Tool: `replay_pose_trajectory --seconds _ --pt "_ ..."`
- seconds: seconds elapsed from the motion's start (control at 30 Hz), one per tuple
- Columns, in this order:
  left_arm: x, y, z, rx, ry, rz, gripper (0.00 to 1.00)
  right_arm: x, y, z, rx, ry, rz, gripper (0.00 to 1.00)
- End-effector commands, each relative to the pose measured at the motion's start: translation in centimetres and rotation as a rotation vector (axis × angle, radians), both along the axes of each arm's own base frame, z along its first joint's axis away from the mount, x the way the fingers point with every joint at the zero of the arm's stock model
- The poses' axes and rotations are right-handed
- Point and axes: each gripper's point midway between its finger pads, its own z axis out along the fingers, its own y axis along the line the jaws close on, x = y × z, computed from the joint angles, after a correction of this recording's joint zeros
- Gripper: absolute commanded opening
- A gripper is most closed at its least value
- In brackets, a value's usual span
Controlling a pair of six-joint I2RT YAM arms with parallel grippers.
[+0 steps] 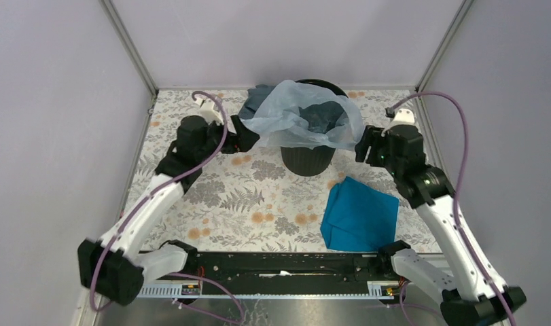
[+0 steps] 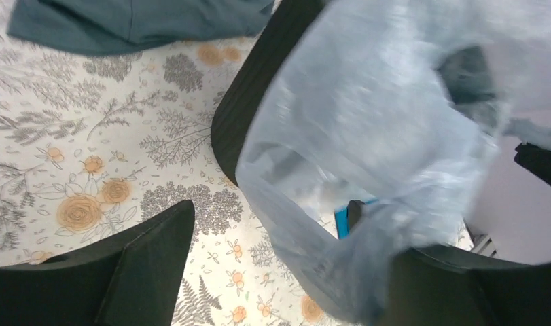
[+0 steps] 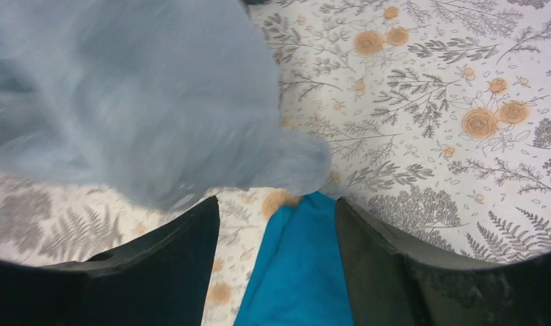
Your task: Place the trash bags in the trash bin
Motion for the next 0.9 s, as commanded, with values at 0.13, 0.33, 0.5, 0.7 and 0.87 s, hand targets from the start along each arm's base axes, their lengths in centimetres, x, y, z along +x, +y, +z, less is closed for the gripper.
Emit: replay_pose_trajectory --seconds 0.13,0.33,0.5,0.7,0.87 --pt "-6.7 3.6 7.0 0.088 -0.201 -0.029 0.96 -6.2 1.0 7.2 0.054 -0.066 0.195 0.83" --pt "-7.6 3.0 13.8 0.128 -0.406 -0.13 0.99 -3.6 1.5 11.2 -0.02 -0.14 0.238 0.88" --pt "-5.3 -1.1 15.3 0.132 -0.492 -0.247 0.99 -0.2 2.5 12.2 -0.075 -0.204 0.279 0.89" --pt "-3.1 -6.6 14.1 0.328 -0.575 -0.282 0.99 2.5 1.5 12.3 -0.217 -0.26 0.242 0.84" --pt "1.7 -6.5 11.4 0.497 -0.514 -0.095 0.99 4.8 0.3 12.8 -0.242 -0.307 0.123 0.57"
